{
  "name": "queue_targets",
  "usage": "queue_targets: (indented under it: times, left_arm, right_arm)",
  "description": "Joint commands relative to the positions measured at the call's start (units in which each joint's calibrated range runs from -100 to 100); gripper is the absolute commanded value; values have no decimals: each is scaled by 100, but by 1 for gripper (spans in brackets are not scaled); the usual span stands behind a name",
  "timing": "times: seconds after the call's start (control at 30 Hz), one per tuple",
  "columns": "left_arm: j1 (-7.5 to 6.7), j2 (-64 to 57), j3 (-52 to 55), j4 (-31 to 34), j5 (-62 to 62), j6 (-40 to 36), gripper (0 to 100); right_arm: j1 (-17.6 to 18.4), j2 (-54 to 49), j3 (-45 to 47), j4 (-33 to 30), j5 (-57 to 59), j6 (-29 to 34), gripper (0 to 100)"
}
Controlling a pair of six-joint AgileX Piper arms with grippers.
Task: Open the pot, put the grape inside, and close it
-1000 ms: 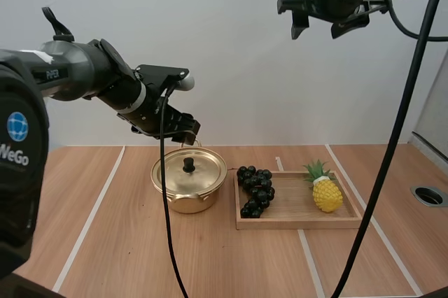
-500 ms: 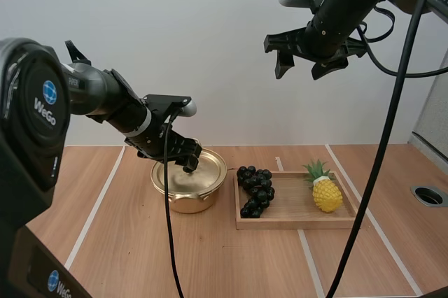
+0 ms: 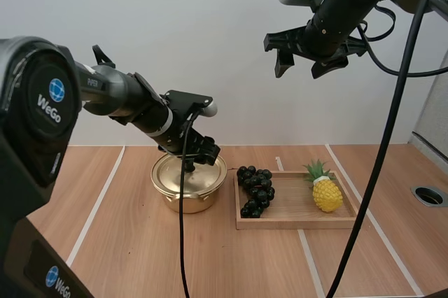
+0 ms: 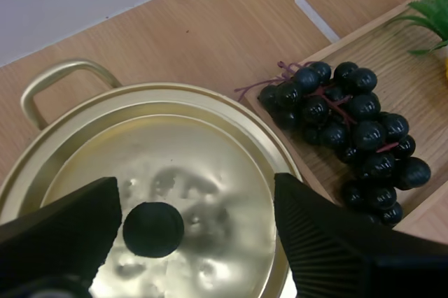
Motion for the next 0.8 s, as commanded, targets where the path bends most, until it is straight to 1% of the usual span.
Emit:
queue_targets:
  times: [0.0, 0.13, 0.23, 0.43, 0.7, 0.73, 0.77]
  left_arm:
    - [-54, 133, 21, 194, -410, -275, 100]
    - [-54, 193, 21, 571, -858, -497, 100]
    - [-54, 193, 21, 581, -1061, -499, 100]
    - [-54, 314, 21, 608, -1069, -499, 100]
    - [-54, 520, 21, 642, -757, -499, 100]
    - [-54, 520, 21, 642, -757, -499, 95]
    - [-54, 520, 21, 642, -757, -506, 82]
  right_arm:
    - [-20, -115, 14, -8, 0, -51, 100]
    - [-20, -159, 14, -8, 0, -51, 100]
    - [-20, -159, 14, -8, 0, -51, 100]
    - [-20, -160, 14, 4, 0, -51, 100]
    - [-20, -160, 14, 4, 0, -51, 100]
    - [-20, -160, 14, 4, 0, -51, 100]
    - [-20, -160, 14, 4, 0, -51, 100]
